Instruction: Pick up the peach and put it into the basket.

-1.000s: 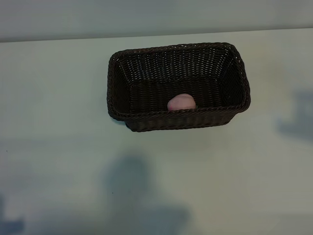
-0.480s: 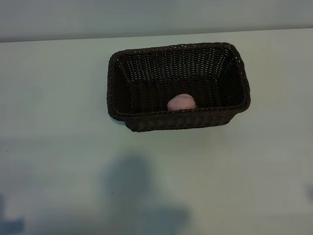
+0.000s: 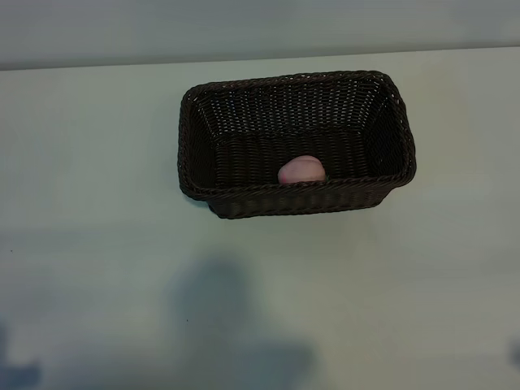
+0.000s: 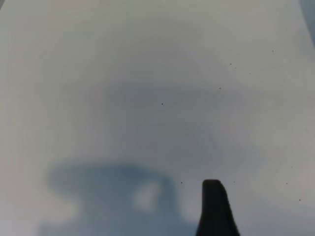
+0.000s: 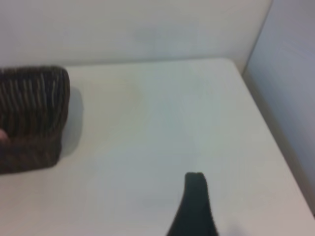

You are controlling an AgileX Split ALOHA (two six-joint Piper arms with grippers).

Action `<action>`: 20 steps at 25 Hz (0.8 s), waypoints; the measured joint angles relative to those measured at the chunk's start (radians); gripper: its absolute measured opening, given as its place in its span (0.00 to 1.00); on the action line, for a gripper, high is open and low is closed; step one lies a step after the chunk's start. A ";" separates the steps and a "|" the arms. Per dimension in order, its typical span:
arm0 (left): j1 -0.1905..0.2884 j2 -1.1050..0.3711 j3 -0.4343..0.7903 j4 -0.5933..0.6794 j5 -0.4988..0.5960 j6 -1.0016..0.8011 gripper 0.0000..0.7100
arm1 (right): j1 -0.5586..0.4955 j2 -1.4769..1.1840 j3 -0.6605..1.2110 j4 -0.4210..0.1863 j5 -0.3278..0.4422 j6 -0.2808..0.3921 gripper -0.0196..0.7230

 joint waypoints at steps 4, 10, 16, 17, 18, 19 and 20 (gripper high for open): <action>0.000 0.000 0.000 0.000 0.000 0.000 0.68 | 0.000 -0.011 0.077 0.015 0.002 -0.038 0.78; 0.000 0.000 0.000 0.000 0.000 0.000 0.68 | 0.000 -0.011 0.147 0.041 -0.015 -0.091 0.78; 0.000 0.000 0.000 0.000 0.000 0.000 0.68 | 0.000 -0.011 0.239 0.041 -0.064 -0.095 0.78; 0.000 0.000 0.000 0.000 0.000 0.000 0.68 | 0.000 -0.011 0.249 0.043 -0.072 -0.095 0.78; 0.000 0.000 0.000 0.000 0.000 0.000 0.68 | 0.000 -0.011 0.252 0.043 -0.076 -0.095 0.78; 0.000 0.000 0.000 0.000 0.000 0.000 0.68 | 0.000 -0.011 0.252 0.044 -0.082 -0.095 0.78; 0.000 0.000 0.000 0.000 0.000 0.000 0.68 | 0.000 -0.011 0.252 0.044 -0.087 -0.095 0.78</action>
